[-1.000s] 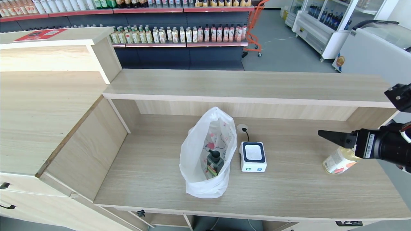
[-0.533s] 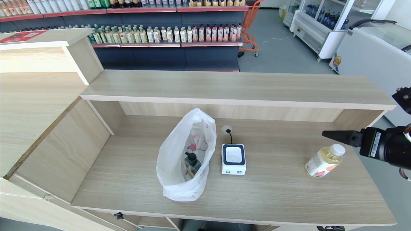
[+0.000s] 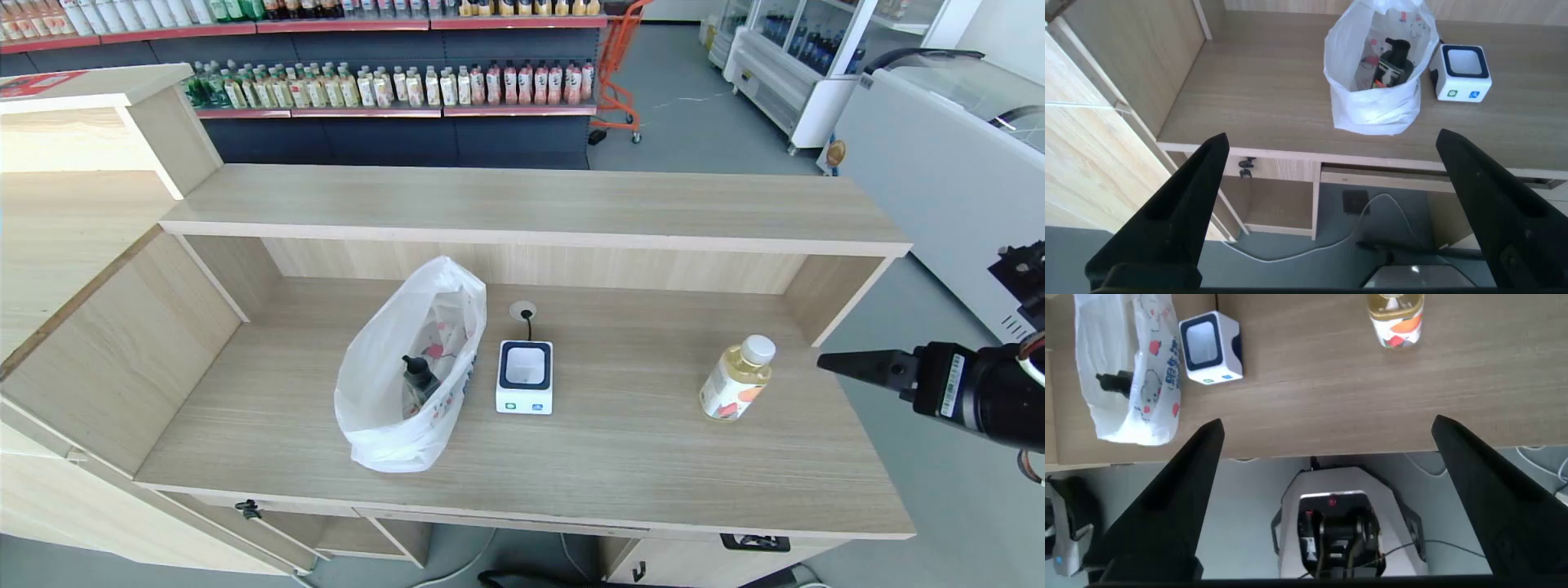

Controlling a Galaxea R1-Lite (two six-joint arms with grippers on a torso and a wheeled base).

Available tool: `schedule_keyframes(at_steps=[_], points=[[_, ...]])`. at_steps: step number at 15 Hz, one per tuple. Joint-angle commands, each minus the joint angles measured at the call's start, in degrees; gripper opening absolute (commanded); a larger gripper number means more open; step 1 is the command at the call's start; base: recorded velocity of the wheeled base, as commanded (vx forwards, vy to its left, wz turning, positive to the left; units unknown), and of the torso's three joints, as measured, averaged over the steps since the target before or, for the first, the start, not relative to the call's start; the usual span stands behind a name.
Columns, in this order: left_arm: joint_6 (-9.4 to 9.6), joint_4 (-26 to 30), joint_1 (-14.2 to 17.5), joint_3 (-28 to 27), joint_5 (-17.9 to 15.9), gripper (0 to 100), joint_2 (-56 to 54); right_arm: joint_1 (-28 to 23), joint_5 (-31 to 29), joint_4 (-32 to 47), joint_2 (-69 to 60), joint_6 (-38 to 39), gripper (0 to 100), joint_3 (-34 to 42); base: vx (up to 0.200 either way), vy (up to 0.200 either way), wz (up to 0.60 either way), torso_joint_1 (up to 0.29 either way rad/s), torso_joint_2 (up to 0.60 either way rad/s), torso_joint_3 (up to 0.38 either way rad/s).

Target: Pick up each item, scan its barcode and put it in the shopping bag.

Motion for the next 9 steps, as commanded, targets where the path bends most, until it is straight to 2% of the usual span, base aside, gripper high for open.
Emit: schedule_keyframes(at_steps=[1, 3, 6, 9], points=[[-0.07, 0.00, 0.01, -0.06, 0.00, 100, -0.01, -1.64, -1.39, 0.62, 1.98, -0.32, 100, 0.27, 0.000, 0.000, 0.00, 0.000, 0.00, 0.000], [-0.07, 0.00, 0.01, 0.02, 0.00, 100, -0.01, -3.93, -6.75, -0.35, 6.98, -3.92, 100, -1.05, 0.000, 0.000, 0.00, 0.000, 0.00, 0.000], [-0.07, 0.00, 0.01, -0.06, 0.00, 100, -0.01, -5.60, -10.00, -6.41, 12.79, -5.94, 100, -1.57, 0.000, 0.000, 0.00, 0.000, 0.00, 0.000], [0.02, 0.00, 0.01, 0.02, 0.00, 100, -0.01, -5.69, -11.41, -21.62, 20.34, -14.47, 100, 3.26, 0.000, 0.000, 0.00, 0.000, 0.00, 0.000]])
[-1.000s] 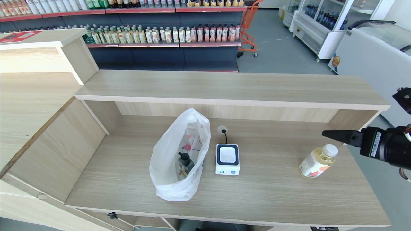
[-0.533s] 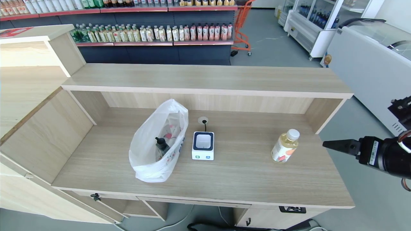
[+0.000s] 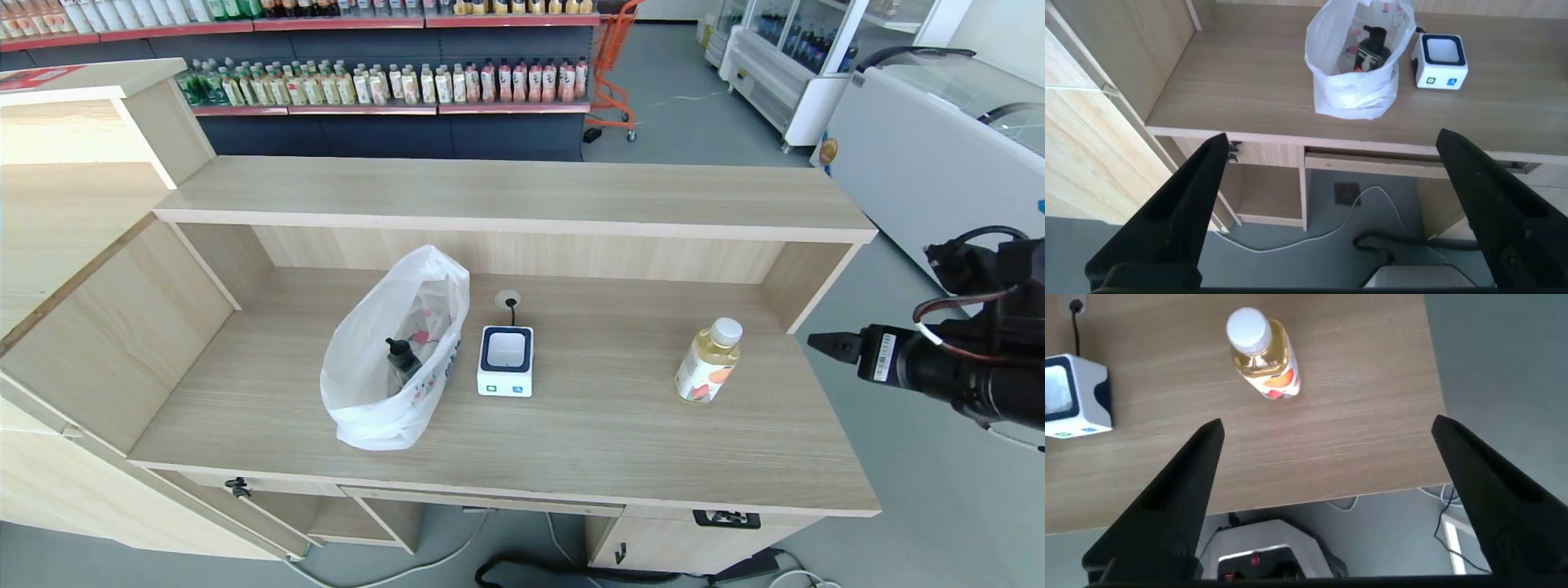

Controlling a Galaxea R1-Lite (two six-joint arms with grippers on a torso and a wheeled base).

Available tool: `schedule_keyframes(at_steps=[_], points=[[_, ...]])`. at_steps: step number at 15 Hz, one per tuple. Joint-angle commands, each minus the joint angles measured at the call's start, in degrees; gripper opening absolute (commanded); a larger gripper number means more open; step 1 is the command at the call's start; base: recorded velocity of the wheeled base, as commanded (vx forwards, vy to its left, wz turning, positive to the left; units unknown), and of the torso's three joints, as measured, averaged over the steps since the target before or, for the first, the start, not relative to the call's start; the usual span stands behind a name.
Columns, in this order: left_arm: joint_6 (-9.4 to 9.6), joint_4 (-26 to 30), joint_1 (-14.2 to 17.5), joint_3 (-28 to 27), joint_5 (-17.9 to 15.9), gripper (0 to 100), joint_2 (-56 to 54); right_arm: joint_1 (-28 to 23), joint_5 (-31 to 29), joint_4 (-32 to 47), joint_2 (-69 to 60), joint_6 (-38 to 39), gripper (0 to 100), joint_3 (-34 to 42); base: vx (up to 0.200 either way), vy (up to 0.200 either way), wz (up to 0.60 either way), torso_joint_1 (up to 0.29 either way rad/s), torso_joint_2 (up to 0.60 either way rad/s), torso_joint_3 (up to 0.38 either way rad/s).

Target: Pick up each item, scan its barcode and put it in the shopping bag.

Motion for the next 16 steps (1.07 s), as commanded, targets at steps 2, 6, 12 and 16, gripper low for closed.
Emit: schedule_keyframes(at_steps=[2, 6, 12, 16], points=[[-0.03, 0.00, 0.01, 0.02, 0.02, 100, -0.01, -1.63, 0.01, -19.70, 12.49, -7.48, 100, 9.52, 0.000, 0.000, 0.00, 0.000, 0.00, 0.000], [0.06, 0.00, 0.01, 0.02, 0.02, 100, -0.01, -1.63, -1.31, -40.09, 21.98, -10.47, 100, 20.15, 0.000, 0.000, 0.00, 0.000, 0.00, 0.000], [0.06, 0.00, 0.01, -0.06, 0.02, 100, -0.01, 2.15, -1.48, -57.85, 37.36, -5.90, 100, 16.37, 0.000, 0.000, 0.00, 0.000, 0.00, 0.000], [0.06, 0.00, 0.01, -0.06, 0.02, 100, -0.01, 4.08, -1.40, -61.80, 45.89, -7.66, 100, 5.12, 0.000, 0.000, 0.00, 0.000, 0.00, 0.000]])
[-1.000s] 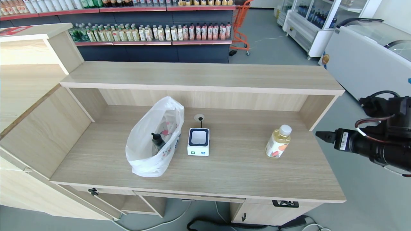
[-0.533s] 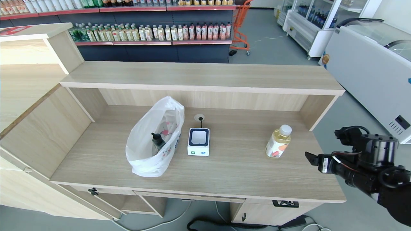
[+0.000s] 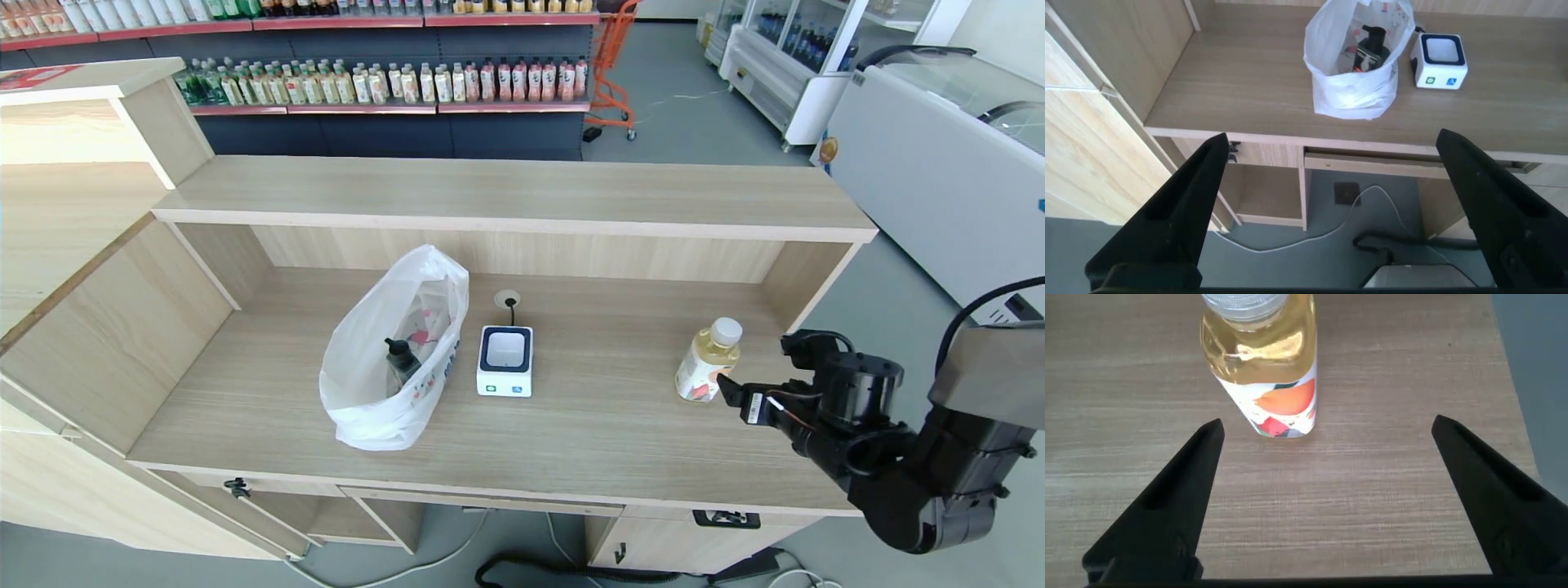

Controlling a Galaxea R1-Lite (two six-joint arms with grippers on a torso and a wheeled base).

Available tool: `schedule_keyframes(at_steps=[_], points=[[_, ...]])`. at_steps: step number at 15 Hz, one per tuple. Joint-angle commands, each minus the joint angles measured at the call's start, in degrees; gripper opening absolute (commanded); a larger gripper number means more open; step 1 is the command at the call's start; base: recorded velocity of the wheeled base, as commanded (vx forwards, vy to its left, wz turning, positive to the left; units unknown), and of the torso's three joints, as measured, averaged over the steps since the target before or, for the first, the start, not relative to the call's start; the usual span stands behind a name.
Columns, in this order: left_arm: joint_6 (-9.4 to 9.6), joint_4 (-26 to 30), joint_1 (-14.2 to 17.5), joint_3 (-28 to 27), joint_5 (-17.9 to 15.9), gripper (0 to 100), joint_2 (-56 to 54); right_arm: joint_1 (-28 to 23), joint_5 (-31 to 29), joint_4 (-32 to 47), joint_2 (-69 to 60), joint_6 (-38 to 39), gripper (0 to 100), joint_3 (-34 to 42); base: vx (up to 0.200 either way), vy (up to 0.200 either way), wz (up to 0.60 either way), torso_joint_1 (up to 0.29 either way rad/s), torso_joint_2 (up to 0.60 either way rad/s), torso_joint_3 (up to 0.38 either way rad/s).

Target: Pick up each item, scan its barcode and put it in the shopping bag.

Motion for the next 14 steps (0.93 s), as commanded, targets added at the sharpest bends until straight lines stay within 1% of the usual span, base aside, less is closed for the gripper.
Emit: schedule_keyframes(at_steps=[1, 3, 6, 9, 14], points=[[-0.03, 0.00, 0.03, -0.04, 0.02, 100, -0.01, 1.34, 0.03, -0.58, 7.14, -0.91, 100, -7.85, 0.000, 0.000, 0.00, 0.000, 0.00, 0.000], [-0.03, 0.00, 0.03, 0.05, 0.02, 100, -0.01, 2.31, 0.21, -0.05, 9.07, -1.88, 100, -12.59, 0.000, 0.000, 0.00, 0.000, 0.00, 0.000], [0.06, 0.00, 0.03, 0.05, 0.02, 100, -0.01, 3.71, 2.67, -0.32, 12.06, -4.78, 100, -16.37, 0.000, 0.000, 0.00, 0.000, 0.00, 0.000], [0.06, 0.00, 0.03, 0.05, 0.02, 100, -0.01, 4.42, 2.76, -0.05, 15.57, -7.94, 100, -21.03, 0.000, 0.000, 0.00, 0.000, 0.00, 0.000], [0.06, 0.00, 0.03, -0.04, 0.02, 100, -0.01, 4.86, 2.76, 1.44, 18.91, -8.29, 100, -29.38, 0.000, 0.000, 0.00, 0.000, 0.00, 0.000]])
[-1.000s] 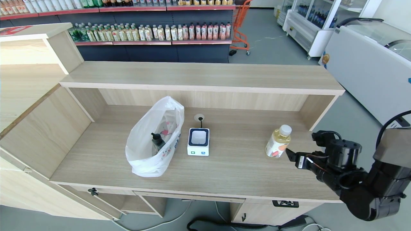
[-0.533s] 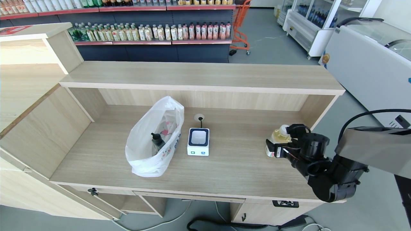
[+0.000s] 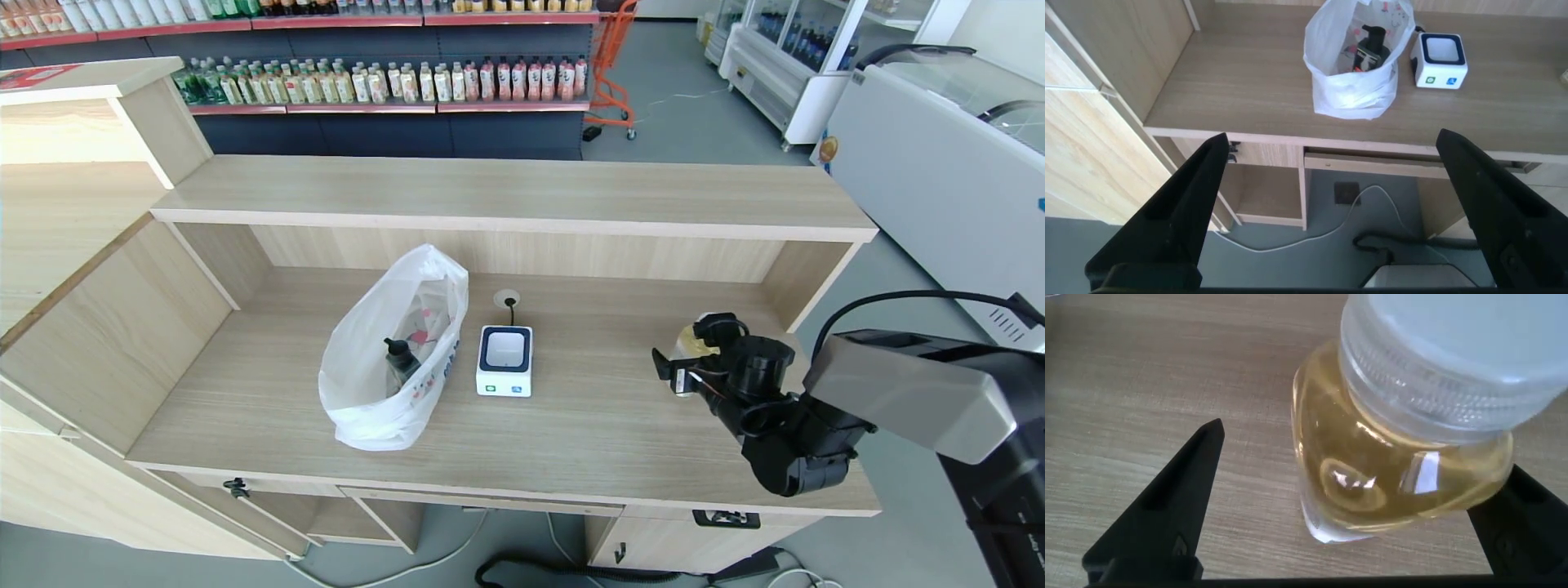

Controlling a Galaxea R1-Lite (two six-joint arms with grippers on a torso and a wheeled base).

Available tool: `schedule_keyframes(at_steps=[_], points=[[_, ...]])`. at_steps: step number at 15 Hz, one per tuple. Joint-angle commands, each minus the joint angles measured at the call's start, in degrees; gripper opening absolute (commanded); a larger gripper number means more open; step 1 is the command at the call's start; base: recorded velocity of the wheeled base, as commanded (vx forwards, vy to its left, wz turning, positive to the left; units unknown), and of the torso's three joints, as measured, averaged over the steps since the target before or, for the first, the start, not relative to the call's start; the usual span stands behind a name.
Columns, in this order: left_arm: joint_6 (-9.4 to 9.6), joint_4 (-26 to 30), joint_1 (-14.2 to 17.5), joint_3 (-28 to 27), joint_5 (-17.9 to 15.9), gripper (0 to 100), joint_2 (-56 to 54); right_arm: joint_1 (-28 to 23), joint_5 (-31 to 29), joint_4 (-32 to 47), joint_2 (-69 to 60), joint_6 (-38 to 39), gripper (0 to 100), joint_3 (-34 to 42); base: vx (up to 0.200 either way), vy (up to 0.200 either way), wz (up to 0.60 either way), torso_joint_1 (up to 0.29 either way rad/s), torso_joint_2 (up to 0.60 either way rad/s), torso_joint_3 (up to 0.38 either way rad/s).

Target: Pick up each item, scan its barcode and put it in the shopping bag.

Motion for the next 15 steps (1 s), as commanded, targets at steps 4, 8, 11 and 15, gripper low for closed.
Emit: schedule_keyframes(at_steps=[4, 8, 11, 15], points=[[0.04, 0.00, 0.01, 0.05, 0.02, 100, -0.01, -0.15, 1.37, 3.48, 3.06, -1.04, 0, -6.50, 0.000, 0.000, 0.00, 0.000, 0.00, 0.000], [-0.04, 0.00, 0.01, -0.04, 0.02, 100, -0.01, -0.33, 1.55, 3.48, 3.94, -2.98, 0, -7.11, 0.000, 0.000, 0.00, 0.000, 0.00, 0.000], [-0.04, 0.00, 0.01, -0.04, 0.02, 100, -0.01, -0.86, 1.02, 2.69, 3.67, -4.56, 0, -7.02, 0.000, 0.000, 0.00, 0.000, 0.00, 0.000], [-0.04, 0.00, 0.01, 0.05, 0.02, 100, -0.01, -1.73, -1.00, 11.22, -6.17, 3.88, 0, -5.79, 0.000, 0.000, 0.00, 0.000, 0.00, 0.000]])
